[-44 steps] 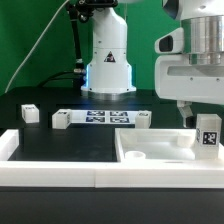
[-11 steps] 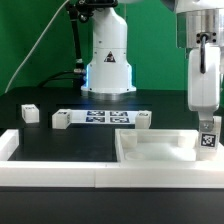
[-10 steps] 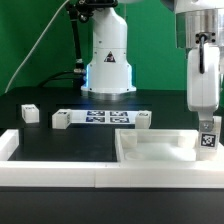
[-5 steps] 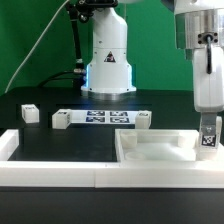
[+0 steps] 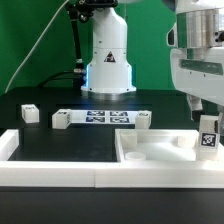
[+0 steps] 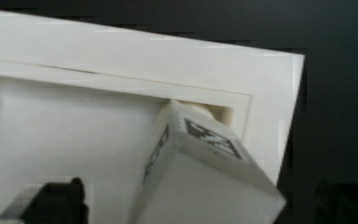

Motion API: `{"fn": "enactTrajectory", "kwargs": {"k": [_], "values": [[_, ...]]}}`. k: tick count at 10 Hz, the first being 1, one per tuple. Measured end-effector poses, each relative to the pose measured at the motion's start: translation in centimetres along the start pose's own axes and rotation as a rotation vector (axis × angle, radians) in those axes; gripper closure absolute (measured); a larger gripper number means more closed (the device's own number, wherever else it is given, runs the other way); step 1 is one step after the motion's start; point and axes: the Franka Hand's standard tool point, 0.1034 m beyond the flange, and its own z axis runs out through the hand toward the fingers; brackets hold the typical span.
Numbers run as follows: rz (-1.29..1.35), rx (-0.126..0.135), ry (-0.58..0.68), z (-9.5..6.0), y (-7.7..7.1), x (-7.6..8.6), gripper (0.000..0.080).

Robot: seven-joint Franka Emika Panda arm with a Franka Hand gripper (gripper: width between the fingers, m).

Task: Assemble one leg

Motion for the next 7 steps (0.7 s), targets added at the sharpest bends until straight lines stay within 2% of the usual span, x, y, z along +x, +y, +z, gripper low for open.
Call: {"fn": "enactTrajectory", "kwargs": {"k": [3, 7], "values": [[-0.308, -0.010, 0.010, 0.04, 0.02, -0.31, 0.0150], [-0.693, -0.016, 0.022, 0.12, -0.01, 0.08, 0.0150]]}}
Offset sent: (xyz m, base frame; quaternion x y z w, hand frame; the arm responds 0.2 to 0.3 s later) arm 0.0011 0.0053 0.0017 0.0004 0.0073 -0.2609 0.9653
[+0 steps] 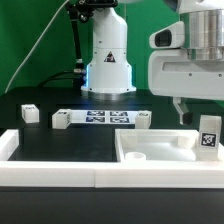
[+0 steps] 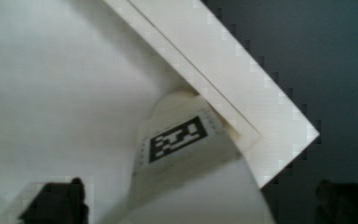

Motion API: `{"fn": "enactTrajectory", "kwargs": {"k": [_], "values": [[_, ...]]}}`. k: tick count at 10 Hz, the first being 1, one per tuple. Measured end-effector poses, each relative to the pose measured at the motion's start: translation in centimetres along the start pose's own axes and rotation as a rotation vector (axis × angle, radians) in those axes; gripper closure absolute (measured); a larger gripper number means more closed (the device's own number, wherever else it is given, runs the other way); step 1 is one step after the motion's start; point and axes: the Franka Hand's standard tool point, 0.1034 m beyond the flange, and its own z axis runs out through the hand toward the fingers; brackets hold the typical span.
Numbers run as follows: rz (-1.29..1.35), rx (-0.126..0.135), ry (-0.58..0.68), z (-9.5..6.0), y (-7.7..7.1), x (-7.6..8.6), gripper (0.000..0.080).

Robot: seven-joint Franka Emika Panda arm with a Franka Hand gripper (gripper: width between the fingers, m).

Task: Assemble one leg

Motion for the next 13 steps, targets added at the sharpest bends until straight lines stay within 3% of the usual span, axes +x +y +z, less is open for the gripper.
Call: {"fn": "enactTrajectory", "kwargs": {"k": [4, 5, 6, 7, 8, 11, 13], "values": [[-0.230, -0.011, 0.013, 0.04, 0.16, 0.17, 0.0150], [-0.228, -0.011, 0.013, 0.04, 0.16, 0.17, 0.0249], [-0.228, -0.011, 0.013, 0.04, 0.16, 0.17, 0.0397], [-0.228, -0.011, 0.013, 0.04, 0.16, 0.17, 0.0397], [-0.219, -0.010, 0.013, 0.04, 0.16, 0.17, 0.0508], [-0.133, -0.009, 0.013, 0.03, 0.18, 0.20, 0.0508], [0.115, 0.013, 0.009, 0.01, 0.53, 0.50, 0.0508]]}}
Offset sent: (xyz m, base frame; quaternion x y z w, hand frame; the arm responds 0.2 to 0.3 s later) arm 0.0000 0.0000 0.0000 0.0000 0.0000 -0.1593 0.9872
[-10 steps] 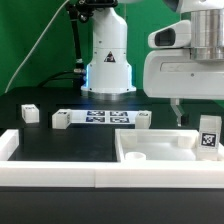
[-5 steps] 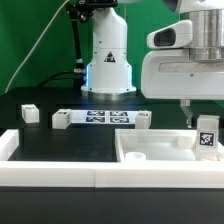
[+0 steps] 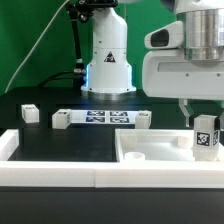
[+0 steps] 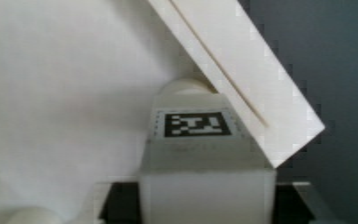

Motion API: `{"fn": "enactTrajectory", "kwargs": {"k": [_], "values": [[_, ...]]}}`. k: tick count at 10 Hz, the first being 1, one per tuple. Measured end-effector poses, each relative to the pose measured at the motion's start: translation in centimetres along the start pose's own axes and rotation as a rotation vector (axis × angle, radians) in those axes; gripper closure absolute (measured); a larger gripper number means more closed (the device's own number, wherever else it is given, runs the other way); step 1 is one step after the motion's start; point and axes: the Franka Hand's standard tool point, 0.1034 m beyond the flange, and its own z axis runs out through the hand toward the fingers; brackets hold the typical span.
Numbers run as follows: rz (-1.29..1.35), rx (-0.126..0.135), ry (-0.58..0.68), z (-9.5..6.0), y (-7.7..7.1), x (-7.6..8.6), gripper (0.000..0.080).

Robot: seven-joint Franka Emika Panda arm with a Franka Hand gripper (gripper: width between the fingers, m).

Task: Assemble one leg

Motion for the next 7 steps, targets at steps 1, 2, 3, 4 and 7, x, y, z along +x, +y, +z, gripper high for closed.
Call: {"fn": "enactTrajectory", "kwargs": {"k": [1, 2, 3, 4, 7], "values": [[0.117, 0.007, -0.005, -0.04, 0.12, 0.04, 0.0508], [0.217, 0.007, -0.005, -0.02, 0.15, -0.10, 0.0508], [0.379, 0.021, 0.000, -0.01, 0.18, -0.24, 0.0508], [0.460, 0.026, 0.005, 0.02, 0.08, -0.45, 0.0508], [0.799, 0.047, -0.015, 0.04, 0.00, -0.58, 0.0507]]}}
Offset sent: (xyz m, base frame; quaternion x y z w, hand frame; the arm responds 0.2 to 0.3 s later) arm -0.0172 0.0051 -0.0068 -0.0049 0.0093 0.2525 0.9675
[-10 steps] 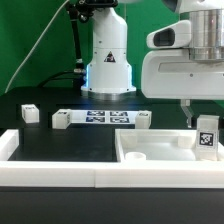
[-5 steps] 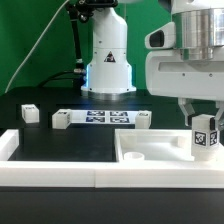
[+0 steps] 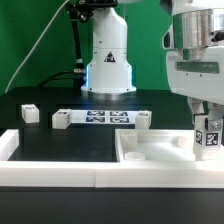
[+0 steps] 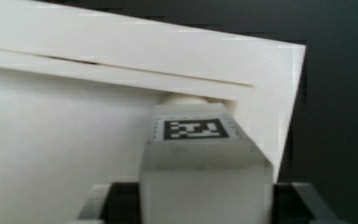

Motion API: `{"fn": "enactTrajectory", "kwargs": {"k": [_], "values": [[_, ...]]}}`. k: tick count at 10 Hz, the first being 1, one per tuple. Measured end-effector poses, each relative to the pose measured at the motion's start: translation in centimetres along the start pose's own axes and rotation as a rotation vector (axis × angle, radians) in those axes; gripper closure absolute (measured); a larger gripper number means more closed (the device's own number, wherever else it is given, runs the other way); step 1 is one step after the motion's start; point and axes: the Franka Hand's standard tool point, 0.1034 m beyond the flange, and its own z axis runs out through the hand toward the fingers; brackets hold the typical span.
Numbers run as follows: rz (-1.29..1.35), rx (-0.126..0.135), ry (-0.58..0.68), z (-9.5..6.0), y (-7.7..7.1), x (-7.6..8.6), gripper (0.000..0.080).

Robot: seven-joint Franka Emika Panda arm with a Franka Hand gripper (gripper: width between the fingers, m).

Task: Assemble one leg

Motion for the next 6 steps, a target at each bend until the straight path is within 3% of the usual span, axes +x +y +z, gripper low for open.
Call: {"fn": "enactTrajectory", "kwargs": {"k": [2, 6], "values": [[0.215, -0.009, -0.011, -0.04, 0.04, -0.09, 0.0507], [0.487, -0.001, 0.009, -0.11, -0.08, 0.58, 0.0504]]}}
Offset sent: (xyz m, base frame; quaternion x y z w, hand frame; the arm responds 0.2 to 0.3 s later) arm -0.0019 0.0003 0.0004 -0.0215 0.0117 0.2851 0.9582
